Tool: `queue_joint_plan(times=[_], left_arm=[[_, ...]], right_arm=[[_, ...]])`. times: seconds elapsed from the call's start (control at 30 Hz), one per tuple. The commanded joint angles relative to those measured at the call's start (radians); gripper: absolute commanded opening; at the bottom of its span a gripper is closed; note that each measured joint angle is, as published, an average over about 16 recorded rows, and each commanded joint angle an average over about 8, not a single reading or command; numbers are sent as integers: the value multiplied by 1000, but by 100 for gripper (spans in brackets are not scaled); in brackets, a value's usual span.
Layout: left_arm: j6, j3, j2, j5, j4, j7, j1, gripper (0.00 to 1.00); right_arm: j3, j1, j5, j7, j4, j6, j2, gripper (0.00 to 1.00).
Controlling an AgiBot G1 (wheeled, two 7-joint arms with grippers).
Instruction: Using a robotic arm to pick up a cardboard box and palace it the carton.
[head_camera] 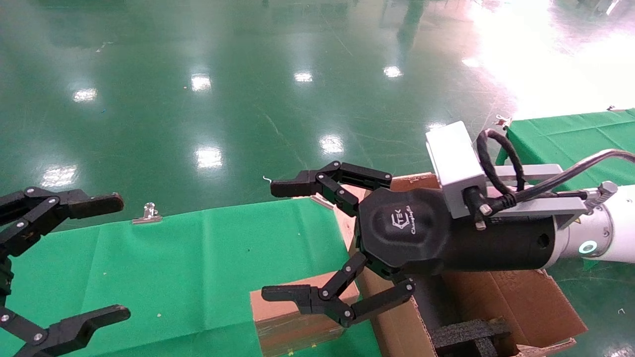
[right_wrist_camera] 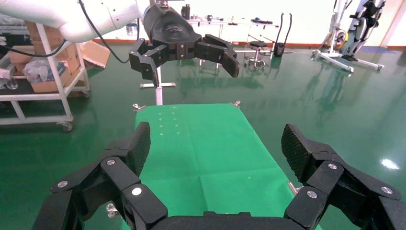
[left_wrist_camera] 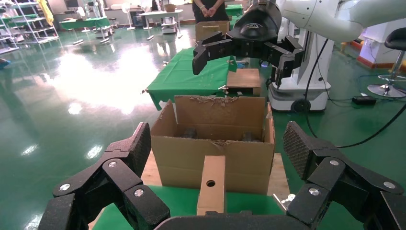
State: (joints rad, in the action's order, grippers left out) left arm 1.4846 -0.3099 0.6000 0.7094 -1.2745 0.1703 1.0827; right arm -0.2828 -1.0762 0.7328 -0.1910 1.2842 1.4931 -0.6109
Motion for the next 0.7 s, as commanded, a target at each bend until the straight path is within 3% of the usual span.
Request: queue_joint_plan(times=[0.03, 0.63, 0.7], left_arm=[[0, 0, 0, 0, 0, 0, 0, 100], [0, 0, 0, 0, 0, 0, 0, 100], [0, 0, 0, 0, 0, 0, 0, 86]], right_arm=[[0, 0, 0, 0, 0, 0, 0, 100], [0, 0, 0, 0, 0, 0, 0, 100], [0, 0, 0, 0, 0, 0, 0, 100]])
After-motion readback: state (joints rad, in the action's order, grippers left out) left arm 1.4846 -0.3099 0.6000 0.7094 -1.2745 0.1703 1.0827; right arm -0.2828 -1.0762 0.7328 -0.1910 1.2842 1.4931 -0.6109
